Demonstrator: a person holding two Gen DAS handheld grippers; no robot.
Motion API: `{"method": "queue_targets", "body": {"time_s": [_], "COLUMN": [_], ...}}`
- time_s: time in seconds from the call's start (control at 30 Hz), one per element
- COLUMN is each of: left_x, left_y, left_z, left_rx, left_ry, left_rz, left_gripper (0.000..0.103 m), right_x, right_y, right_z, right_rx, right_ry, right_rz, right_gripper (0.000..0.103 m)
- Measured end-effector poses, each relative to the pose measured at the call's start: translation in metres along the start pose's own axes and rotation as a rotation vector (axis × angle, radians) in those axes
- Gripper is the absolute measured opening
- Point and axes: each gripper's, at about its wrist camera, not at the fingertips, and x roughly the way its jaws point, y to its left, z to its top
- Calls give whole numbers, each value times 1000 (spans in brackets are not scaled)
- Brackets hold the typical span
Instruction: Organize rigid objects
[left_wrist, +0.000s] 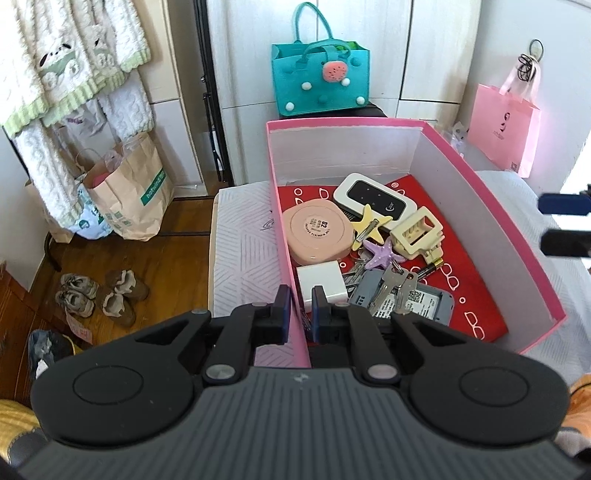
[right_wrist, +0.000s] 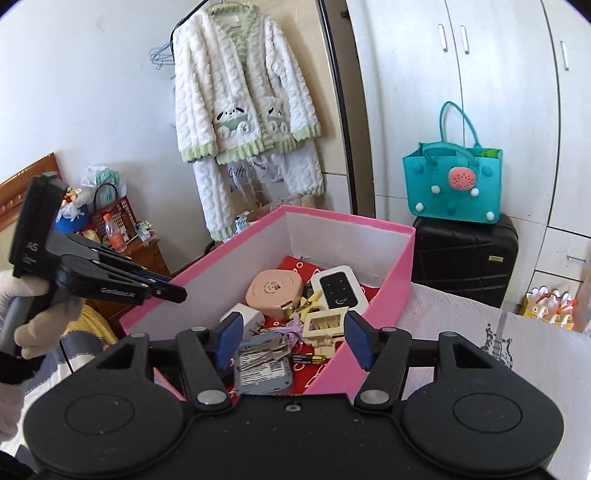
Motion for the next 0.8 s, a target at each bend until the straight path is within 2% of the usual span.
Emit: {"method": "queue_targets", "body": {"time_s": [0.13,0.3,0.33,0.37,0.4,0.5,0.57,0.7,0.73,0.8], "left_x": [-9,-36,-43,-50,-56,-71,-77,-86,-87,-88], "left_y": [-5,-13,-16,-19,-22,-31,-36,-46,-48,-52], "left_z": [0,2,2,2,2,-1,-3,-10,-12,-15], "left_rx": [-6,-7,-3,1,2,3,-11,-32,-42,-66], "left_ry": [-5,-47,-58,-70,-81,-97,-98,-99,-95,-83], "left_rz": [22,29,33,39,46,68,68,64,65,84], "left_gripper": [10,20,27,38,43,62,81,94,102,103], "right_x": [-11,-26,-29,-32,-35,-43,-48,-59,-63,-71], "right_y": [13,22,23,23,23,24,27,29,29,27], "right_z": [-1,1,1,0,-1,-3,-4,-7,-9,-14], "right_rx": [2,-2,2,10,22,58,73,115,126,155], "right_ry": [-3,-33,-38,-45,-54,-75,-55,-22,-24,-18], "right_rz": [-13,-32,-36,-45,-58,-117,-182,-264,-264,-261], "right_gripper": [69,77,81,92,99,102,102,103,103,103]}}
